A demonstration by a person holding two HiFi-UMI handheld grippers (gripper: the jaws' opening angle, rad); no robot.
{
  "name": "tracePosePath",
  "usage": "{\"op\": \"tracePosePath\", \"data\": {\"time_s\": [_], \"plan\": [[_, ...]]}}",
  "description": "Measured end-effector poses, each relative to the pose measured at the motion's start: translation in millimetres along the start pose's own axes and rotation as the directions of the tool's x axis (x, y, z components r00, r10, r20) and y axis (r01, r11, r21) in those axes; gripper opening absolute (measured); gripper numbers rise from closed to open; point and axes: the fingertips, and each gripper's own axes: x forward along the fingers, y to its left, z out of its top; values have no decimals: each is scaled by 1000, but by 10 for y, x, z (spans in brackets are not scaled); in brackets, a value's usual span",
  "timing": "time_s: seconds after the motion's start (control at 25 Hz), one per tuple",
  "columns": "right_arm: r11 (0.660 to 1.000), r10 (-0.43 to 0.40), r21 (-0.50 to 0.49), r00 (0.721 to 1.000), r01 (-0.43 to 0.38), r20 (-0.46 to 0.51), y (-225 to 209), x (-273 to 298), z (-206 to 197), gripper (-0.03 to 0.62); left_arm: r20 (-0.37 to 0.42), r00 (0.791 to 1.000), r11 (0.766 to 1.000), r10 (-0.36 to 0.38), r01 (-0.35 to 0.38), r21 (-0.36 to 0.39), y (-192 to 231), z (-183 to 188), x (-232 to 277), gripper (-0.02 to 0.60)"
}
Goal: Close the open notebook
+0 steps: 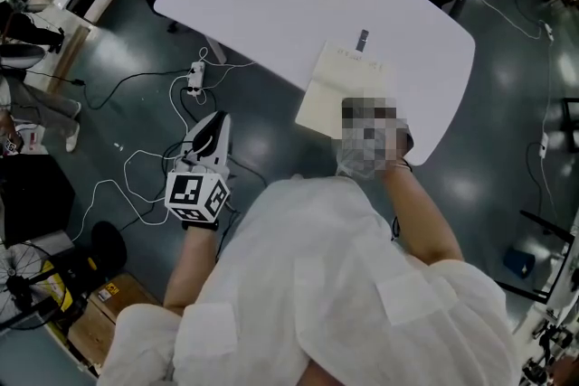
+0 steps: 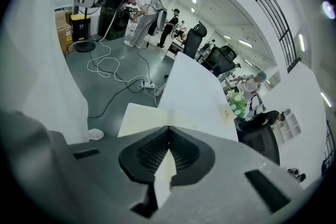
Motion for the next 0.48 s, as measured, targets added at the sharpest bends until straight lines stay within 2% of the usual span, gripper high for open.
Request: {"op": "tracePosePath", "data": {"time_s": [0.24,0.48], "plan": [[1000,6,14,1000,-6,6,128,68,12,10,-8,1000,1000,-12,12,7,-31,-30,4,31],[999,48,18,998,-48,-29,356,202,-49,48,-15,1000,1000,-11,11,8,6,-58,-35,31]]}}
